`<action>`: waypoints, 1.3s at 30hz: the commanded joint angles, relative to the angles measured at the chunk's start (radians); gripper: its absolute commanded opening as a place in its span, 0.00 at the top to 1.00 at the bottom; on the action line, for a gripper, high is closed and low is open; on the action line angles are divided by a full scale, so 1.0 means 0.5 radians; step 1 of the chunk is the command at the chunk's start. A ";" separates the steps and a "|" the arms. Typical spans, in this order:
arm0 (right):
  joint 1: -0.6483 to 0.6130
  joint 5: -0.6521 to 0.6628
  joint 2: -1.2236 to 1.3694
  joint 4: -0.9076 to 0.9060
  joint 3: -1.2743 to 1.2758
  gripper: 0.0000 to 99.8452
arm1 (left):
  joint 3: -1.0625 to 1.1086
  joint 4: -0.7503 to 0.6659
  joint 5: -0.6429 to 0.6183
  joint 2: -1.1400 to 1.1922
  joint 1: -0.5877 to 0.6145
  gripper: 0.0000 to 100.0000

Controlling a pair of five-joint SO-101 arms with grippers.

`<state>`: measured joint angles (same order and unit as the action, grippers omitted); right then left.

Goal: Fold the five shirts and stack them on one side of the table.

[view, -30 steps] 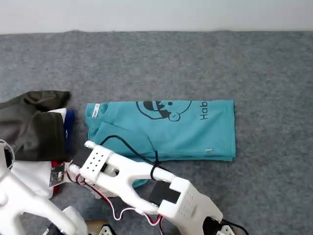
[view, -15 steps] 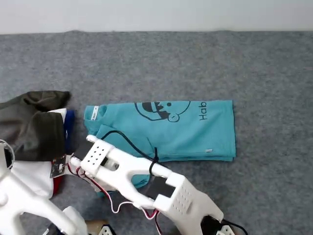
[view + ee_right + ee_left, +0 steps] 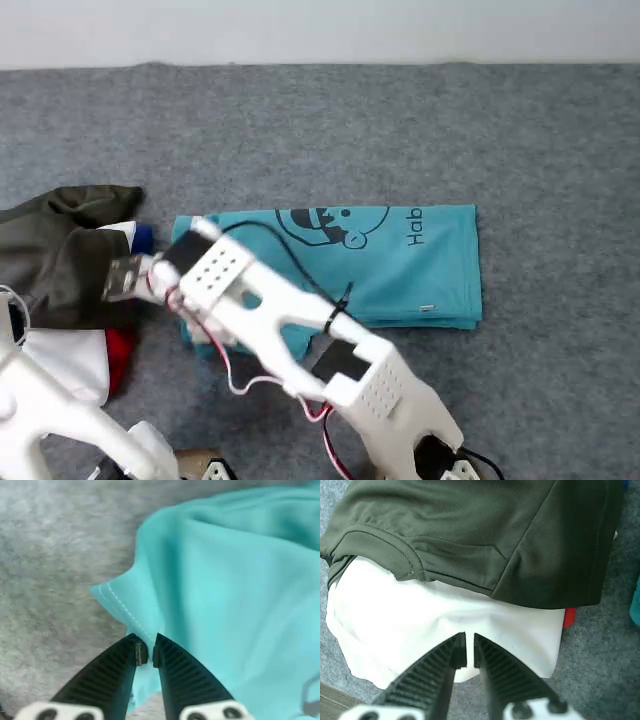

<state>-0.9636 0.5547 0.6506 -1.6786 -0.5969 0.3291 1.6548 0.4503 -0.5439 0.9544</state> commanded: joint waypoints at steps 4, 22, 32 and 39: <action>0.189 0.083 -0.017 0.017 -0.175 0.99 | -0.014 -0.043 0.031 -0.058 0.015 0.96; 0.419 0.068 0.226 0.453 -0.175 0.80 | -0.011 -0.043 0.031 -0.052 0.015 0.96; 0.446 0.006 0.262 0.020 -0.718 0.89 | -0.011 -0.034 0.031 -0.052 0.015 0.96; 0.425 -0.064 0.250 -0.238 -0.976 0.98 | -0.011 -0.034 0.031 -0.055 0.015 0.96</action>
<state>-0.7549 0.5593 0.7948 -1.7538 -1.0342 0.3291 1.6548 0.4503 -0.5439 0.9544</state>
